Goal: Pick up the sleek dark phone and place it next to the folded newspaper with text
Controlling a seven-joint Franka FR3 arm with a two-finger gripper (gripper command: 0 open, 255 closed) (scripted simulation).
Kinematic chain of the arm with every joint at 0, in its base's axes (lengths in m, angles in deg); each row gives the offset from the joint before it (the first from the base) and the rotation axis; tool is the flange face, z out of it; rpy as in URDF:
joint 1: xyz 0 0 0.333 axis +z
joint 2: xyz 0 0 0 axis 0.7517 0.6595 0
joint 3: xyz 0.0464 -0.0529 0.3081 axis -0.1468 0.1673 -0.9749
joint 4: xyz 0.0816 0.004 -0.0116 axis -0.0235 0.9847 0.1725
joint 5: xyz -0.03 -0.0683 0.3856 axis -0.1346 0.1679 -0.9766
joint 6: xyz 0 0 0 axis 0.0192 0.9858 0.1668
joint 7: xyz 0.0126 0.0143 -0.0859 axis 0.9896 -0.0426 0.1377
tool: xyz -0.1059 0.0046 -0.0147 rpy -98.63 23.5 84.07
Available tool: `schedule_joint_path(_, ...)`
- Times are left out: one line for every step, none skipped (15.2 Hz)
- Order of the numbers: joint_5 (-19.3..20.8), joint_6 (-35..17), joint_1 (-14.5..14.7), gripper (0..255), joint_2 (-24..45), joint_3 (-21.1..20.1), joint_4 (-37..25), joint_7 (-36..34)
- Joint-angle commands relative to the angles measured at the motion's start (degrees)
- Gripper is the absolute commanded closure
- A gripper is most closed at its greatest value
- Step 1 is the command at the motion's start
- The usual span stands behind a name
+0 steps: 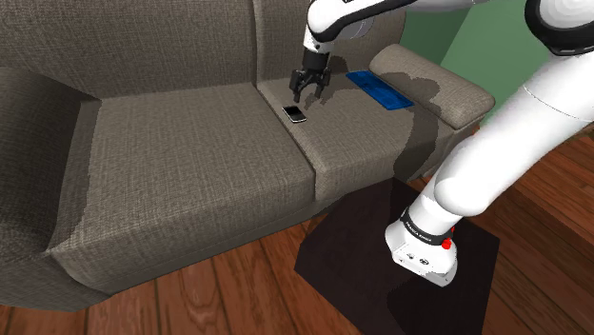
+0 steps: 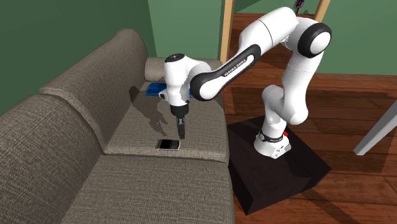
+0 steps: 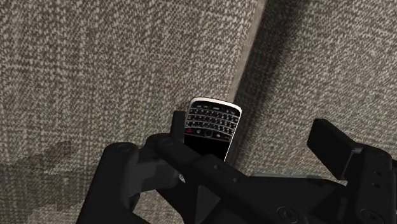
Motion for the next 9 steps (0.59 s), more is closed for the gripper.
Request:
schedule_joint_path(-0.30, -1.34, -0.22, 0, 4.58, 0.33, -3.04, 0.28)
schedule_joint_path(-0.48, -2.00, -0.37, 0, 6.78, 0.50, -4.46, 0.48)
schedule_joint_path(-0.68, -2.60, -0.53, 0, 8.98, 0.66, -5.94, 0.67)
schedule_joint_path(-0.89, -3.13, -0.71, 0, 11.19, 0.80, -7.50, 0.86)
schedule_joint_path(-1.11, -3.60, -0.89, 0, 13.41, 0.93, -9.13, 1.05)
schedule_joint_path(-1.34, -3.99, -1.10, 0, 15.62, 1.04, -10.83, 1.22)
schedule_joint_path(-1.47, -4.20, -1.24, 0, 16.97, 1.10, -11.89, 1.33)
schedule_joint_path(-1.55, -4.90, -1.24, 0, 17.33, 1.06, -11.54, 1.38)
schedule_joint_path(-1.64, -5.59, -1.23, 0, 17.69, 1.02, -11.21, 1.44)
